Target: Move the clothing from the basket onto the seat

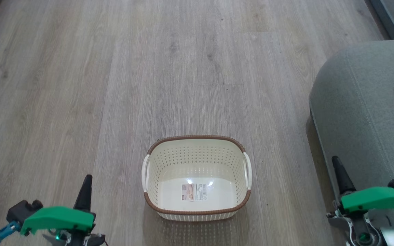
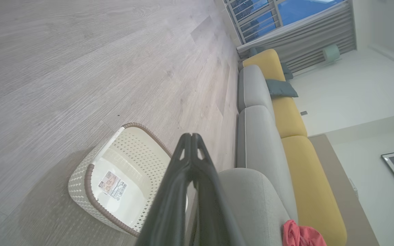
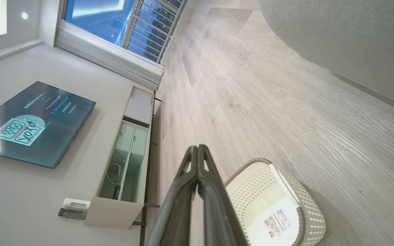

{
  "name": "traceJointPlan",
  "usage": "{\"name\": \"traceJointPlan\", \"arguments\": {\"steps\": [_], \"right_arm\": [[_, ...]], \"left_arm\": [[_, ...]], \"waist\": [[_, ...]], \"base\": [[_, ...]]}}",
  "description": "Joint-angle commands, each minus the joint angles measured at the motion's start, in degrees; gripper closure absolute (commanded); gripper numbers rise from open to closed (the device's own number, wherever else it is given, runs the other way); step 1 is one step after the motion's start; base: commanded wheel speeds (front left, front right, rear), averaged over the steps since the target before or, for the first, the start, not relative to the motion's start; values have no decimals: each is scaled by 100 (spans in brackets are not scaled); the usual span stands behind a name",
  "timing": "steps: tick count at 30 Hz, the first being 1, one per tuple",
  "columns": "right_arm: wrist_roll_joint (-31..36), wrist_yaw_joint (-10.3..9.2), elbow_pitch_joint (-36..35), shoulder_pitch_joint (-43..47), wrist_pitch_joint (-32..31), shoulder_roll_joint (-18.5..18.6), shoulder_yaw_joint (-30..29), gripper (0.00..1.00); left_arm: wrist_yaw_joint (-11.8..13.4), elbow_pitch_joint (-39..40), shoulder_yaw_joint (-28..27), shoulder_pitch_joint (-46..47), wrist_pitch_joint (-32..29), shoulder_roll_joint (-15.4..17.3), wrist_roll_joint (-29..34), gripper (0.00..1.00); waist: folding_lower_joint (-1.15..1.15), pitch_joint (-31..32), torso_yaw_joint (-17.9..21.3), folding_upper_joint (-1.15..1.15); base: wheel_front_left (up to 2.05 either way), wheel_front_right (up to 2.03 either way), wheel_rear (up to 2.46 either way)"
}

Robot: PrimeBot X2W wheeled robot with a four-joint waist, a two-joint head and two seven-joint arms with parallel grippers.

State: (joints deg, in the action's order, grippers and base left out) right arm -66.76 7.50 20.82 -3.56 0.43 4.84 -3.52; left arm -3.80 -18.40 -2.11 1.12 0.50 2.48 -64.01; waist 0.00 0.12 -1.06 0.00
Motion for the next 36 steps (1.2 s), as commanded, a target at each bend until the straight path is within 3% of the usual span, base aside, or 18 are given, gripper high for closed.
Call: {"name": "traceJointPlan", "arguments": {"steps": [1,36], "right_arm": [[-136,0,-234,-259,-40,-8,35,100],[-2218,-1,-620,-262,-606,-171,-257,100]], "left_arm": [[-44,221,-176,313,-39,36,-143,100],[-326,404,-407,482,-612,40,-2456,100]], "waist": [[0,-1,2,0],[0,-26,92,0]], "base": [[0,0,0],[0,0,0]]}}
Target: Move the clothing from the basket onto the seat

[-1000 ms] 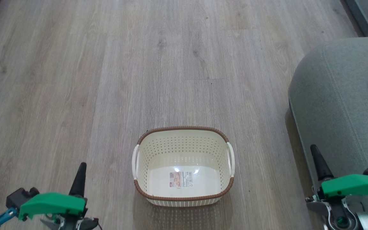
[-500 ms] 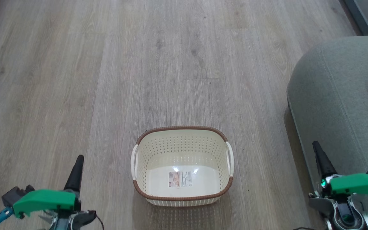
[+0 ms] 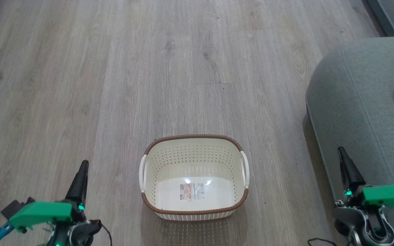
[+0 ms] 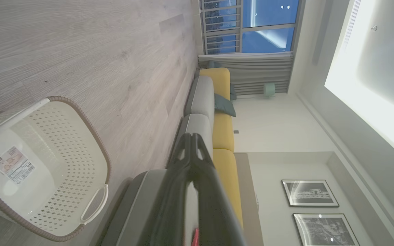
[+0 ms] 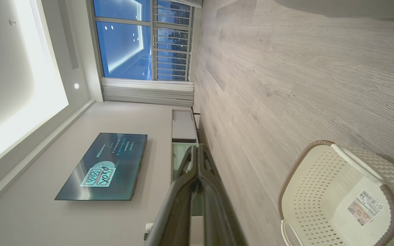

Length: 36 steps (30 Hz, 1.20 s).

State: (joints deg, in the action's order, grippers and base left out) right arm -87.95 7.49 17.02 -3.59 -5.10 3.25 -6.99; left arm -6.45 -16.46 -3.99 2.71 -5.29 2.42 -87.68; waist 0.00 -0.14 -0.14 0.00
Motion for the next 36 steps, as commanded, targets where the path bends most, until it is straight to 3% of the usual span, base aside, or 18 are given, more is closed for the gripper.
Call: {"name": "traceJointPlan", "arguments": {"steps": [1,6,36], "right_arm": [[-159,0,-251,-259,-69,-17,82,100],[-420,0,-300,-260,-140,-37,45,100],[-421,0,-300,-260,-139,-37,46,100]], "left_arm": [[-68,216,-226,328,-50,45,-158,100],[-103,239,-254,349,-121,46,-447,100],[-103,240,-253,349,-120,45,-448,100]], "waist": [[0,-1,2,0],[0,-4,14,0],[0,-4,14,0]], "base": [[0,0,0],[0,0,0],[0,0,0]]}}
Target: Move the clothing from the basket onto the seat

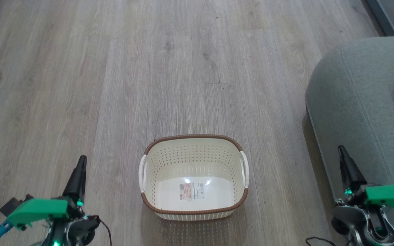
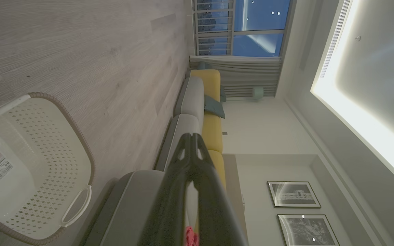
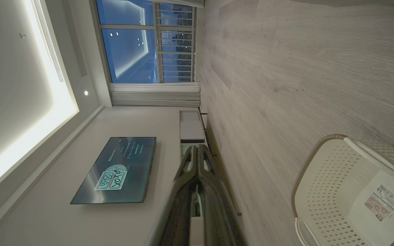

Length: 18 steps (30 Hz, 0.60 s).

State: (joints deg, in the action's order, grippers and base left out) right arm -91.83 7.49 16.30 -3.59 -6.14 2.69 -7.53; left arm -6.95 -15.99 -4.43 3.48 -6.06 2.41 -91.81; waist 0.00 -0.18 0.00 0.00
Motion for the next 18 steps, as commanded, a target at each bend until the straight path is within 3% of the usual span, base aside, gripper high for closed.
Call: {"name": "traceJointPlan", "arguments": {"steps": [1,18], "right_arm": [[-33,0,-227,-260,-36,19,100,100],[-33,0,-227,-260,-35,19,101,100]], "left_arm": [[-54,193,-209,272,-43,47,-35,100],[-54,194,-209,271,-43,47,-36,100]], "waist": [[0,0,0,0],[0,0,0,0]], "base": [[0,0,0],[0,0,0]]}}
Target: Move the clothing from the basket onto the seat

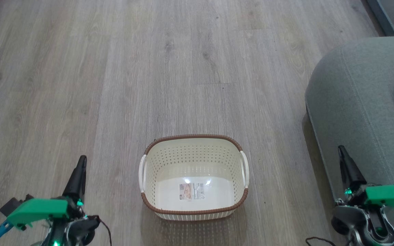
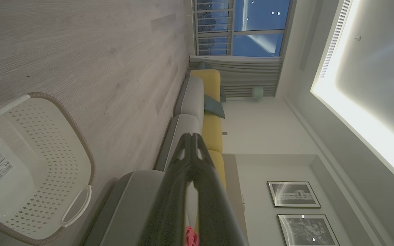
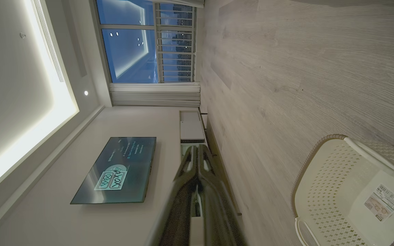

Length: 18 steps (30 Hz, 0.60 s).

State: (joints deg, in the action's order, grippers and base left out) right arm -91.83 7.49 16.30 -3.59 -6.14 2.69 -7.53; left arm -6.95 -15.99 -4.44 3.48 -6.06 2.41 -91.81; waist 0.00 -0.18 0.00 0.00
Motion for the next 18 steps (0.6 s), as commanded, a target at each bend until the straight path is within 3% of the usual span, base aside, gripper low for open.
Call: {"name": "traceJointPlan", "arguments": {"steps": [1,18], "right_arm": [[-33,0,-227,-260,-35,19,101,100],[-34,0,-227,-259,-35,19,101,100]], "left_arm": [[-54,194,-208,271,-43,47,-36,100],[-54,194,-208,271,-43,47,-36,100]], "waist": [[0,0,0,0],[0,0,0,0]], "base": [[0,0,0],[0,0,0]]}}
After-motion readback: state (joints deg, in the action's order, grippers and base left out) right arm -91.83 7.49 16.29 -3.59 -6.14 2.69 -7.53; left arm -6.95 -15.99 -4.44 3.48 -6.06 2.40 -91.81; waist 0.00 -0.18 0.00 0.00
